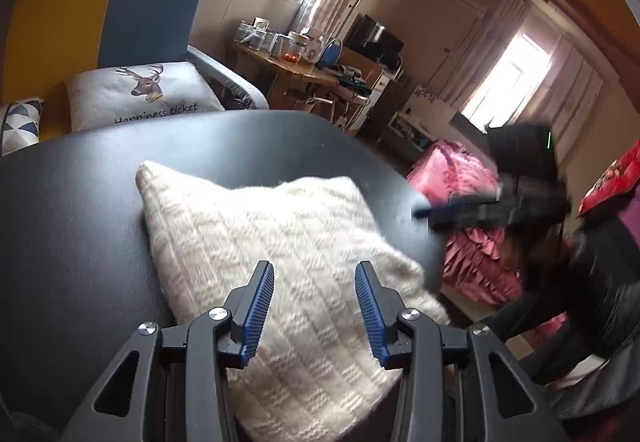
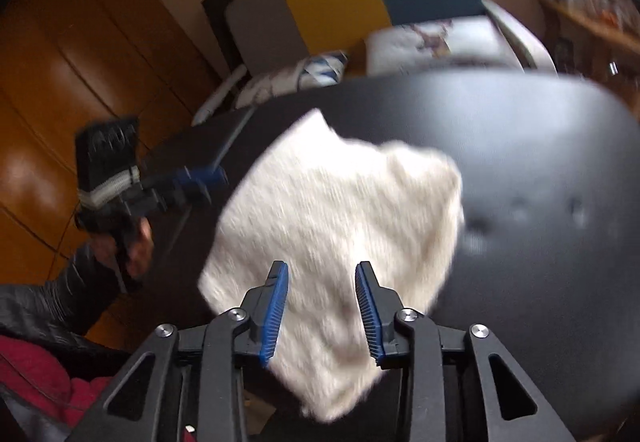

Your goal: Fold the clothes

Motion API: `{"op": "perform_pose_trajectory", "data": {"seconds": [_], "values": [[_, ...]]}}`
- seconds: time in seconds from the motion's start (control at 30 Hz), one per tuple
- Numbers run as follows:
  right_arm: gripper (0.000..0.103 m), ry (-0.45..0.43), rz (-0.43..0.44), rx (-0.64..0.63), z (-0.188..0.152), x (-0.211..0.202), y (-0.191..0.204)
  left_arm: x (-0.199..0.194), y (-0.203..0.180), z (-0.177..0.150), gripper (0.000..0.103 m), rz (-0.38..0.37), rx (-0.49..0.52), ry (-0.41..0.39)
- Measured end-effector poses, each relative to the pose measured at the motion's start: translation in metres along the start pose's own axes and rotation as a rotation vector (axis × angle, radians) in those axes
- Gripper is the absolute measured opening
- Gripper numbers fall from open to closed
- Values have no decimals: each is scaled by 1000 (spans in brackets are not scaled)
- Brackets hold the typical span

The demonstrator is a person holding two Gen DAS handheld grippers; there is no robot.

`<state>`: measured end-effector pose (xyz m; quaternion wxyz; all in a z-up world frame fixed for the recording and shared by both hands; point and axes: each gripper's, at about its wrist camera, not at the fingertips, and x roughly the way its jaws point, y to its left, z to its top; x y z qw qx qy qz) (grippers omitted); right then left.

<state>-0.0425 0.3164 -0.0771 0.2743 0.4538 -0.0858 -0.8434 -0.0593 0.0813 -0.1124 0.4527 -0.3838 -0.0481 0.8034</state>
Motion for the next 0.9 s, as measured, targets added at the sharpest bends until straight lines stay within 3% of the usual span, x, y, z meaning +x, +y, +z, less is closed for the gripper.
{"op": "perform_pose_trajectory", "data": {"seconds": [0.13,0.27,0.4,0.47,0.7,0.77,0.9], "values": [[38,22,81,-97,74,50,21,15,-2,-22,42,6,-13,26],[38,155,104,-167,128,152,39,31,0,-36,42,29,-10,43],[34,384,-2,-200,133,244,31,41,2,-42,41,66,-11,44],[34,420,-68,-257,123,271,28,43,1,-45,41,85,-6,33],[33,354,-42,-160,126,265,9,11,41,-38,44,12,-234,-63],[38,313,-16,-122,129,253,6,0,58,-35,45,-4,-309,-89],[59,202,42,-41,131,217,-3,-18,93,-27,47,-49,-453,-125]]}}
